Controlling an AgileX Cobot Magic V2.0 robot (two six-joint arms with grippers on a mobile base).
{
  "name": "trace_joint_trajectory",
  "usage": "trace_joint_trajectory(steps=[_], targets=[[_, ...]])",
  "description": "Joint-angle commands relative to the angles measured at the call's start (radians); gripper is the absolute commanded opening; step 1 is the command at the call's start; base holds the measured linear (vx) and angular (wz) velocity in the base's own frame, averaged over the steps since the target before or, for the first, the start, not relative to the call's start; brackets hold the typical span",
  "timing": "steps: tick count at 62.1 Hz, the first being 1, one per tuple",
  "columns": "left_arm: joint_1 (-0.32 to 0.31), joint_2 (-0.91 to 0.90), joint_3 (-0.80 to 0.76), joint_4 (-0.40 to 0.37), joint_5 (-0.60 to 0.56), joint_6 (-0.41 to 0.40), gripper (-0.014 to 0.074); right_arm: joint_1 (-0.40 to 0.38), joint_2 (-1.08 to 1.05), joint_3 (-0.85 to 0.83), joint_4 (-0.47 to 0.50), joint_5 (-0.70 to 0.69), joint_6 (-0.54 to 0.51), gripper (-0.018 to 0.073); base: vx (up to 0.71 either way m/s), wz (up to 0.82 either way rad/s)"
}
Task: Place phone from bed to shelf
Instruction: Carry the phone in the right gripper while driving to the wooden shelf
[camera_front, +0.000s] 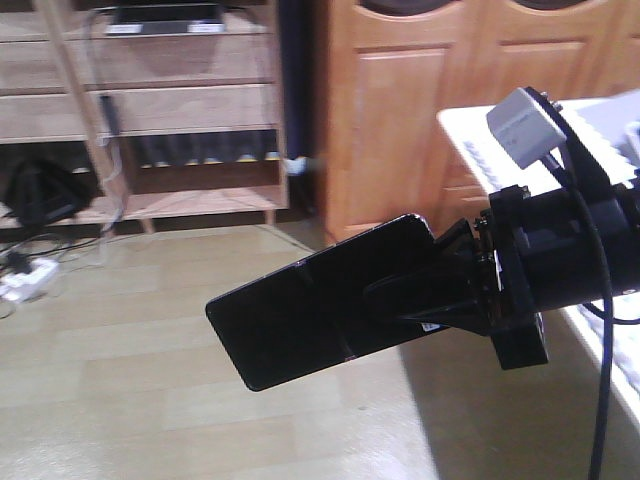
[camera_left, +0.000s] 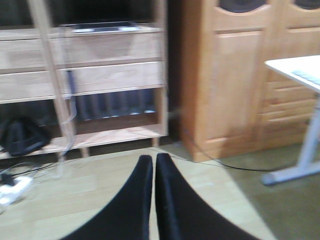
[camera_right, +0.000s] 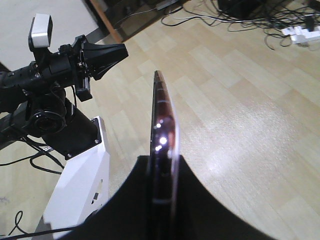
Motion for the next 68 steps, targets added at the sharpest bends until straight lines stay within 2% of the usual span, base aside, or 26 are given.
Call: trace_joint_trajectory(steps=[1, 40, 68], targets=[[-0.004, -0.005, 0.003, -0.009, -0.074, -0.004, 0.0001, -0.002, -0.025, -0.026, 0.095, 0.069, -0.007, -0.0001, 0.16, 0.48], [-0.004, -0.005, 0.003, -0.009, -0.074, -0.004, 0.0001, -0.002, -0.025, -0.026, 0.095, 0.07, -0.007, -0.0001, 0.17, 0.43], [-0.004, -0.005, 0.003, -0.009, -0.074, -0.004, 0.0001, -0.002, -0.025, -0.026, 0.094, 0.07, -0.007, -0.0001, 0.25, 0.2]])
